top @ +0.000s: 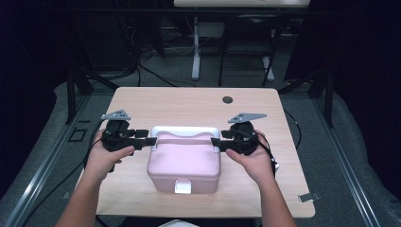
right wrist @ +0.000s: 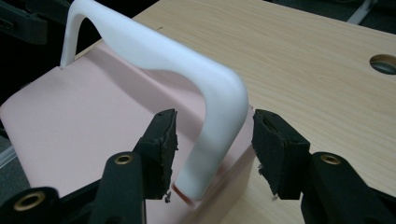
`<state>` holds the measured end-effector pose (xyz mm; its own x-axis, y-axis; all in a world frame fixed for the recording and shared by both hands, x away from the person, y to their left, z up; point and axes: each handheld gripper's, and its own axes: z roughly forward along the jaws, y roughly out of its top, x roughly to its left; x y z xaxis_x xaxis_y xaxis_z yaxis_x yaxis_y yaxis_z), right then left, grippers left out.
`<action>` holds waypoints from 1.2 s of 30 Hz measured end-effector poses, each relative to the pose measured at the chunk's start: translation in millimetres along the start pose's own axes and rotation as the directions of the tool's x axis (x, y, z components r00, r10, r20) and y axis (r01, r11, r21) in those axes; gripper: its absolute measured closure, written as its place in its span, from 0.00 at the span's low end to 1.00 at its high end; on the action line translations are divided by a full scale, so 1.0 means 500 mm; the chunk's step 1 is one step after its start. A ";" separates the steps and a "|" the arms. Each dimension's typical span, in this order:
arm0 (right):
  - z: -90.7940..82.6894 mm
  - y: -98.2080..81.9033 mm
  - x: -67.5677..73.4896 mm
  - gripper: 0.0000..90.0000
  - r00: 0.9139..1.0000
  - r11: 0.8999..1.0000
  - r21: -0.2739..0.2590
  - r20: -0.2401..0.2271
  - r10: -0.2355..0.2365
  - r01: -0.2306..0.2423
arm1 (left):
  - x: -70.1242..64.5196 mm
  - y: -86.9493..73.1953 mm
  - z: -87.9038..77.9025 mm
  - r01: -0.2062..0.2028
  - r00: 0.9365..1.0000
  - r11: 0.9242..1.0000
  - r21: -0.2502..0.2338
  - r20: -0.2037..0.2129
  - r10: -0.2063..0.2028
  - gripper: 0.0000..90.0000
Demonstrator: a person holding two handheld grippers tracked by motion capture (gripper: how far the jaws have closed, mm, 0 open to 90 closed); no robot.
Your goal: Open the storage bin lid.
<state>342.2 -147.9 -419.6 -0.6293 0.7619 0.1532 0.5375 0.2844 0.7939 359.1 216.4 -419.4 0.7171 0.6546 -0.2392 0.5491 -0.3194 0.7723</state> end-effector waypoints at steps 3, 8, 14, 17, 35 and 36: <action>0.003 -0.004 0.000 0.56 1.000 1.000 0.011 -0.005 0.007 -0.007 | 0.000 -0.003 0.007 0.007 1.000 1.000 0.008 0.002 -0.007 0.52; 0.007 -0.009 0.001 0.60 1.000 1.000 0.026 -0.014 0.008 -0.007 | 0.000 -0.008 0.014 0.008 1.000 1.000 0.015 0.005 -0.008 0.57; 0.014 -0.014 0.004 0.64 1.000 0.999 0.047 -0.017 0.004 -0.003 | 0.002 -0.012 0.017 0.007 1.000 1.000 0.013 0.000 -0.007 0.62; 0.016 -0.018 0.008 0.64 1.000 0.999 0.052 -0.014 -0.015 0.015 | 0.000 -0.012 0.013 -0.003 1.000 1.000 0.014 -0.009 0.003 0.64; -0.001 -0.027 0.023 0.72 0.998 0.997 0.053 -0.028 -0.049 0.050 | -0.013 -0.029 0.012 -0.044 0.999 0.999 0.025 -0.011 0.044 0.75; 0.001 -0.029 0.022 0.72 0.998 0.997 0.059 -0.031 -0.047 0.049 | -0.013 -0.030 0.013 -0.048 0.999 0.998 0.037 -0.006 0.048 0.76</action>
<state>327.9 -143.3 -429.7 -0.6708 0.7294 0.1339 0.5385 0.3549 0.7642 349.2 212.4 -433.5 0.7400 0.6428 -0.1981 0.5298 -0.3756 0.7604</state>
